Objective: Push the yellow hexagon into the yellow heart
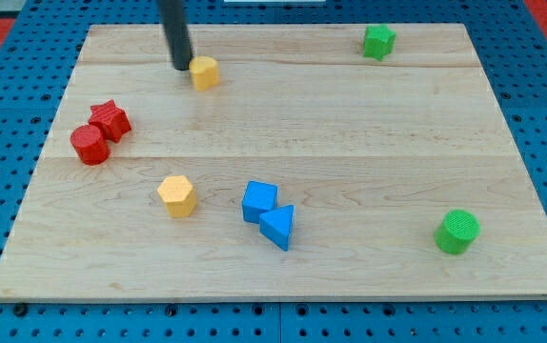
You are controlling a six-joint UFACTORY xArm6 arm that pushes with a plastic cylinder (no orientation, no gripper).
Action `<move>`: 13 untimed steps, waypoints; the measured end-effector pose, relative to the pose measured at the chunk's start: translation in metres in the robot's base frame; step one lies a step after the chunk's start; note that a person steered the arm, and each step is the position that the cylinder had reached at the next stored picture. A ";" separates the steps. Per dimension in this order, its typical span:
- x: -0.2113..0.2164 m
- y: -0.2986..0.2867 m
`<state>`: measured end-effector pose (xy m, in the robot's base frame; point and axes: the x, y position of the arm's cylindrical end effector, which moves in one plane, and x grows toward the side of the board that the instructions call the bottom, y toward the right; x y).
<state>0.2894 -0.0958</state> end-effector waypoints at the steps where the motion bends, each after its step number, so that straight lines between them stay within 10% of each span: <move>1: 0.042 0.049; 5: 0.076 0.005; 8: 0.236 -0.086; 9: 0.252 -0.024; 11: 0.121 0.012; 13: 0.129 -0.029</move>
<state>0.4181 -0.1249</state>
